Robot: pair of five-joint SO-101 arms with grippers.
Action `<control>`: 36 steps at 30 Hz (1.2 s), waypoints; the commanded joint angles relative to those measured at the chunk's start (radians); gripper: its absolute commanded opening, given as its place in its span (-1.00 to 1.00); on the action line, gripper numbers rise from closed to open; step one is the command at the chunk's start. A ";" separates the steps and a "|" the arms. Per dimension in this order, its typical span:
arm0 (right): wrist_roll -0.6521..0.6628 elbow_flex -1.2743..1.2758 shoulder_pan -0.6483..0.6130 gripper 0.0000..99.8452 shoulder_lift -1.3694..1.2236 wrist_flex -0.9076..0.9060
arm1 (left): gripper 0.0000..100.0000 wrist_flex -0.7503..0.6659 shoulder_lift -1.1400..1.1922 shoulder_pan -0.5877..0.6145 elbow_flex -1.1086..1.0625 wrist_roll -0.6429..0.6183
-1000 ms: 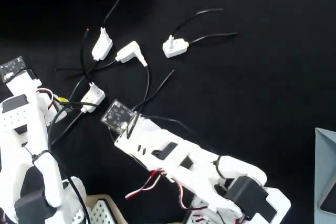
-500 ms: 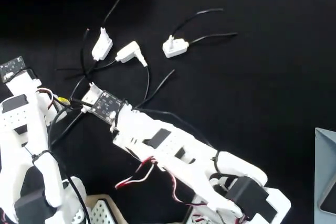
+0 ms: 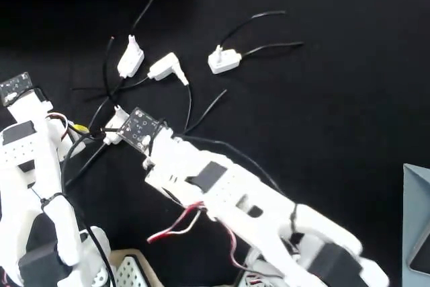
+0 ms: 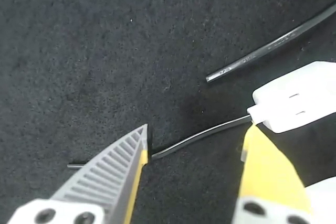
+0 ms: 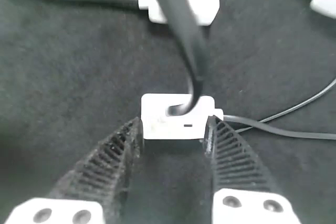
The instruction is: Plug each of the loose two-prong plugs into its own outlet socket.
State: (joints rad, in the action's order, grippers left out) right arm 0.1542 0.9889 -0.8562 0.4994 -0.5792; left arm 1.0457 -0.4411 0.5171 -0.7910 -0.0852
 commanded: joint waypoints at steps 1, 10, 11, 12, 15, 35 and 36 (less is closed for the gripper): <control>-0.009 -0.053 0.003 -0.62 0.168 -0.106 | -0.43 -0.012 -0.020 0.002 0.015 -0.006; -0.137 -0.048 0.206 -0.95 0.503 -0.330 | -0.66 -0.003 -0.285 -0.030 -0.025 -0.006; -0.137 -0.045 0.230 -0.94 0.529 -0.359 | -0.74 -0.003 -0.342 -0.051 -0.048 0.000; -0.137 -0.041 0.250 -0.94 0.555 -0.385 | -0.80 -0.003 -0.402 -0.077 -0.071 0.023; -0.201 -0.039 0.318 -0.94 0.619 -0.462 | -0.95 -0.005 -0.585 -0.180 -0.160 0.100; -0.241 0.509 0.546 -0.94 1.288 -0.503 | -0.94 -0.008 -1.382 -0.358 -0.727 0.078; -0.239 0.541 0.546 -0.94 1.328 -0.503 | -0.94 -0.006 -1.375 -0.358 -0.736 0.080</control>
State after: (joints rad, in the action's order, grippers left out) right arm -0.0836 1.4737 -0.3237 1.7300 -1.0978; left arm 1.0457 -1.8082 0.1718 -1.5136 -0.0054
